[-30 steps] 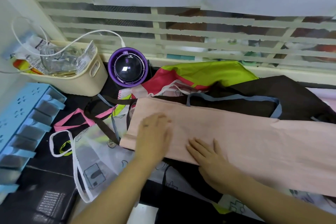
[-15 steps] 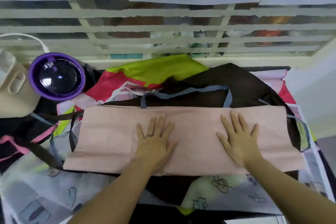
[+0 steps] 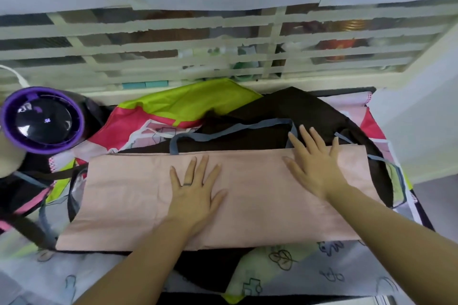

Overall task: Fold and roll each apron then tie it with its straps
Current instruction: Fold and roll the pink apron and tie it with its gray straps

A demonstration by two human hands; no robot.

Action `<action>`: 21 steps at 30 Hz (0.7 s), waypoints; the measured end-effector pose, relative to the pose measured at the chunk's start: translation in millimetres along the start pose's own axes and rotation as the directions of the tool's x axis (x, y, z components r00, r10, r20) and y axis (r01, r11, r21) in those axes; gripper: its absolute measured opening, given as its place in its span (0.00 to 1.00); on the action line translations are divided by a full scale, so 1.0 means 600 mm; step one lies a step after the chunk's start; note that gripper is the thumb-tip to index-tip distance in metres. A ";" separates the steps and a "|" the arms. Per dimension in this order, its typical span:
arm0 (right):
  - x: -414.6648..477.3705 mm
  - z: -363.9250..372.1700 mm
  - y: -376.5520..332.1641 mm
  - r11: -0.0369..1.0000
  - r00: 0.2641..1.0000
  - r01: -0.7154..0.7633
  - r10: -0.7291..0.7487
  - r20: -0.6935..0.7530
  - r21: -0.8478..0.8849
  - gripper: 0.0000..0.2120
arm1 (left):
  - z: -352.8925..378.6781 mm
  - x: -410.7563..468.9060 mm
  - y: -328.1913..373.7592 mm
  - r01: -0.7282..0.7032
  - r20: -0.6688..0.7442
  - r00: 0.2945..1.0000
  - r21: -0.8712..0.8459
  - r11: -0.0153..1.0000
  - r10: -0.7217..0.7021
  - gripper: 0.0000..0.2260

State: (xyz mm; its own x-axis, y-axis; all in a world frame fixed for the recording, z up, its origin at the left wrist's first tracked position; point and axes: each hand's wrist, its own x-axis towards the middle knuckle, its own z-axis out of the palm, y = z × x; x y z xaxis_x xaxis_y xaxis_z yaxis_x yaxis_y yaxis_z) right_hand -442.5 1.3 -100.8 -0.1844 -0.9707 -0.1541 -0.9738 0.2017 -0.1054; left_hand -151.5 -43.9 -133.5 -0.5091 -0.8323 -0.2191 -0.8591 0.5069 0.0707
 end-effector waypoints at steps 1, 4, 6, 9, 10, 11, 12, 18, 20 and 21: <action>0.004 0.007 0.005 1.000 0.999 -0.025 0.025 0.037 -0.011 0.39 | 0.001 0.005 -0.001 0.003 -0.001 1.000 -0.015 1.000 -0.003 0.31; -0.011 0.033 0.033 0.984 0.974 -0.179 0.173 0.144 0.024 0.39 | 0.002 0.017 -0.024 0.006 -0.007 1.000 -0.024 1.000 -0.006 0.36; -0.019 0.040 0.048 0.972 0.961 -0.233 0.228 0.155 0.012 0.35 | -0.003 0.022 -0.047 0.028 -0.012 1.000 -0.017 0.999 -0.028 0.39; -0.018 0.040 0.051 0.975 0.962 -0.221 0.222 0.158 -0.022 0.36 | -0.009 0.025 -0.075 0.057 0.030 0.998 -0.034 0.998 -0.056 0.43; -0.017 0.040 0.050 0.975 0.961 -0.221 0.222 0.165 -0.024 0.35 | -0.014 0.027 -0.078 0.059 0.052 0.997 -0.044 0.997 -0.057 0.43; -0.015 0.039 0.050 0.974 0.958 -0.226 0.227 0.176 -0.025 0.33 | -0.018 0.029 -0.080 0.054 0.078 0.996 -0.050 0.997 -0.050 0.44; -0.015 0.034 0.048 0.972 0.953 -0.235 0.236 0.187 -0.030 0.32 | -0.024 0.031 -0.081 0.042 0.105 0.994 -0.052 0.998 -0.036 0.45; -0.069 0.019 -0.057 0.982 0.978 0.185 -0.180 -0.102 0.034 0.29 | -0.054 -0.021 -0.071 -0.169 -0.096 0.982 -0.092 0.981 0.160 0.33; -0.110 0.029 -0.112 0.885 0.879 0.466 -0.462 -0.119 0.012 0.28 | -0.046 -0.067 -0.066 -0.328 -0.193 0.930 -0.056 0.943 0.312 0.26; -0.128 0.035 -0.134 0.828 0.826 0.561 -0.559 -0.076 -0.003 0.30 | -0.039 -0.090 -0.064 -0.398 -0.196 0.901 -0.022 0.917 0.386 0.26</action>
State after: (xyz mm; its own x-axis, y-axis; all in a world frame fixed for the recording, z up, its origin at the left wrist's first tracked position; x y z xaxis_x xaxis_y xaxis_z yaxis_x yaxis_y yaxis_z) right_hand -347.3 62.3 -101.1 0.3821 -0.9241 0.0062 -0.9102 -0.3775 -0.1702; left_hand -92.4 -23.9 -101.9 -0.8010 -0.5984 0.0207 -0.5865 0.7911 0.1735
